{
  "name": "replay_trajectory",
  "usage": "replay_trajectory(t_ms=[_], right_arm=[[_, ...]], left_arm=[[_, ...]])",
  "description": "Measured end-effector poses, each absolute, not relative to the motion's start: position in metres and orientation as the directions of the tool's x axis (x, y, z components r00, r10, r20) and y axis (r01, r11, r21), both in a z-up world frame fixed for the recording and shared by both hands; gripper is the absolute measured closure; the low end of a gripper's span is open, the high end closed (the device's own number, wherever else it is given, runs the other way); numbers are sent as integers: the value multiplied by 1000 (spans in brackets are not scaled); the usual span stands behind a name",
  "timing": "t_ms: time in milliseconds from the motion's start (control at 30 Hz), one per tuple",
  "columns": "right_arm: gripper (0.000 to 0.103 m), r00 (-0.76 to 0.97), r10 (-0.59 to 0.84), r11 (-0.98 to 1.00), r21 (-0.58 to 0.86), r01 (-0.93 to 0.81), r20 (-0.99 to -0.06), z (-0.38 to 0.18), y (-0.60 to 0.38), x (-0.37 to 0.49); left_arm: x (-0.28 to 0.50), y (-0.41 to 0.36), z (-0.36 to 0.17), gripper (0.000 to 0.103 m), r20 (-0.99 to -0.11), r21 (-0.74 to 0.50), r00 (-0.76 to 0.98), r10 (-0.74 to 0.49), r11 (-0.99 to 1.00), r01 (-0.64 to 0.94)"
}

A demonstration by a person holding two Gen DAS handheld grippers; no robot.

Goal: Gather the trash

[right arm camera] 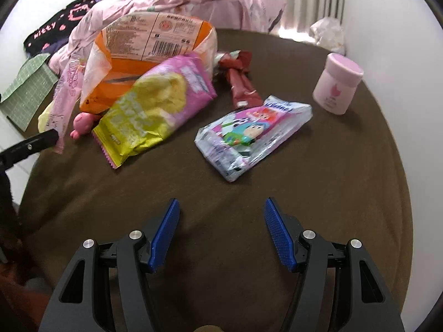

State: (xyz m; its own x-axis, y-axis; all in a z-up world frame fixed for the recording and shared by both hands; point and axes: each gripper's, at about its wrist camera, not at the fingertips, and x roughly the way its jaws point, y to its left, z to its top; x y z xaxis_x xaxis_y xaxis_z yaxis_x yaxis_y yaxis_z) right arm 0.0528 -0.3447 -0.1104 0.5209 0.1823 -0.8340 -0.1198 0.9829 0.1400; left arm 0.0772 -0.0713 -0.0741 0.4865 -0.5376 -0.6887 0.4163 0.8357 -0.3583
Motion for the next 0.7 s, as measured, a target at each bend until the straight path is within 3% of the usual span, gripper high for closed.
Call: replay_trajectory(t_ms=[100, 200, 300, 567, 700], right_arm=[[43, 613, 219, 972, 226, -68, -759, -98, -358, 51], [43, 661, 181, 964, 263, 26, -728, -99, -373, 69], [43, 611, 160, 947, 294, 126, -775, -117, -385, 101], [42, 616, 86, 991, 133, 30, -783, -122, -364, 120], [42, 619, 111, 985, 167, 34, -777, -121, -371, 110]], left_arm=[[73, -66, -70, 64, -672, -355, 513, -535, 840, 411], [76, -61, -68, 60, -661, -368, 528, -534, 843, 392], [79, -54, -67, 57, -660, -373, 545, -517, 856, 359], [83, -48, -76, 43, -708, -379, 523, -475, 880, 286], [87, -55, -82, 39, -735, -376, 500, -458, 889, 262]])
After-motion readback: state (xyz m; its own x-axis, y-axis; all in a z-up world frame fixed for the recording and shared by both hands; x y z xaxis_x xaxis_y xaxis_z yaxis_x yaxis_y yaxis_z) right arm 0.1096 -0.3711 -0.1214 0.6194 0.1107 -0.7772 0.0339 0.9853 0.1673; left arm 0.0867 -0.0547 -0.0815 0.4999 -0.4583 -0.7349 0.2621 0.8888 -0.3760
